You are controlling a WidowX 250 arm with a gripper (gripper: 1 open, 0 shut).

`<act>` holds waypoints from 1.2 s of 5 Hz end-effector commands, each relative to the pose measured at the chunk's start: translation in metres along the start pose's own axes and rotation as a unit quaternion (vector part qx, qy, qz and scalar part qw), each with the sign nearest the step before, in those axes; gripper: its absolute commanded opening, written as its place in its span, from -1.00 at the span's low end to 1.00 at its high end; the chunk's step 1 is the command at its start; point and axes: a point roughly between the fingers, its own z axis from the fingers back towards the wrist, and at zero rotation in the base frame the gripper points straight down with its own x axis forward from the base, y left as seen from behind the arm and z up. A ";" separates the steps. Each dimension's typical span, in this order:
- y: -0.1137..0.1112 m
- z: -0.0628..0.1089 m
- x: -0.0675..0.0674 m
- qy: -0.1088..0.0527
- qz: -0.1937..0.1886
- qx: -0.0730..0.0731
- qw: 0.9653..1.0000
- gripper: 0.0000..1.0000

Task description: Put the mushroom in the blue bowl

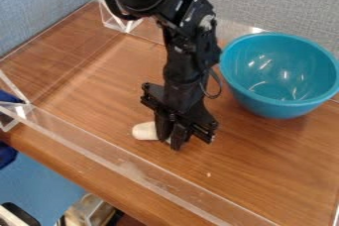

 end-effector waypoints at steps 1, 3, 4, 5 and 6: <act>0.001 0.003 0.001 -0.009 -0.016 0.004 1.000 -1.00; -0.002 0.014 -0.002 -0.005 -0.027 0.008 1.000 -1.00; -0.006 0.027 -0.003 -0.004 -0.022 0.009 1.000 -1.00; 0.005 0.036 -0.001 -0.002 -0.007 0.013 1.000 -1.00; 0.016 0.055 0.005 -0.005 0.007 0.020 1.000 -1.00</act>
